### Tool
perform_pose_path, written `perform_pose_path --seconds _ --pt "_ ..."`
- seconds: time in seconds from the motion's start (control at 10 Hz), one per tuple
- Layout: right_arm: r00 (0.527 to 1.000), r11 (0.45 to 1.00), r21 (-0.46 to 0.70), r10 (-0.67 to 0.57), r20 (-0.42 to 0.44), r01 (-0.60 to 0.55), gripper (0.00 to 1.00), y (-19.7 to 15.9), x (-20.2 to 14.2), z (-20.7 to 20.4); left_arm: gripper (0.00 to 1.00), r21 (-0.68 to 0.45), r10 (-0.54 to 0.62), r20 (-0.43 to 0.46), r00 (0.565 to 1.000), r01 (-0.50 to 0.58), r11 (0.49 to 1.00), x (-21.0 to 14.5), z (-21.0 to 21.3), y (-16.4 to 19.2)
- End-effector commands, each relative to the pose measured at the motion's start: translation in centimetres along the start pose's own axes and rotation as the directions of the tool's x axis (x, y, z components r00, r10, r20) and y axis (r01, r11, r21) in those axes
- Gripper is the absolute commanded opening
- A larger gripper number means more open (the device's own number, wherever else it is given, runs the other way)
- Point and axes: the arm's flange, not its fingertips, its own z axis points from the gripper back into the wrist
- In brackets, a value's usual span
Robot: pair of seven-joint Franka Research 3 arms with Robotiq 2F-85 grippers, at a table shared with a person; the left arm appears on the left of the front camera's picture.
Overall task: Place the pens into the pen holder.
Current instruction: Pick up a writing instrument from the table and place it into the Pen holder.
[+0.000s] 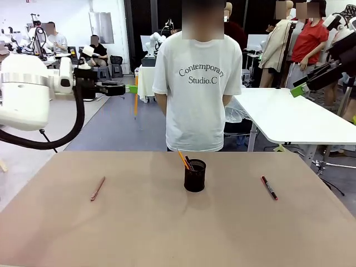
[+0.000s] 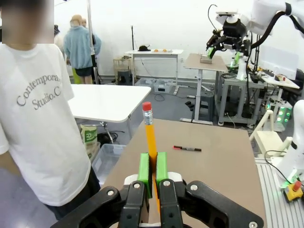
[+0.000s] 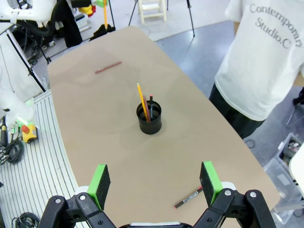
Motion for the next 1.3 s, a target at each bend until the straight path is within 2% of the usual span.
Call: perform_pose_path --seconds 0.0,0.5,0.6,1.2 --pt "1.000 1.000 0.003 0.005 0.011 -0.005 1.00 0.1 0.1 -0.1 0.00 -0.005 -0.062 0.060 0.996 0.062 0.998 -0.3 -2.0 0.5" --pt "1.000 1.000 0.003 0.005 0.011 -0.005 1.00 0.1 0.1 -0.1 0.00 -0.040 -0.125 0.133 0.983 0.131 0.991 -2.4 -6.8 0.9" --pt "1.000 1.000 0.003 0.005 0.011 -0.005 1.00 0.1 0.1 -0.1 0.00 -0.039 -0.075 0.075 0.994 0.078 0.996 -1.7 -5.4 1.0" --pt "1.000 1.000 0.003 0.005 0.011 -0.005 1.00 0.1 0.1 -0.1 0.00 -0.037 -0.086 0.082 0.993 0.090 0.995 -2.0 -5.7 1.2"
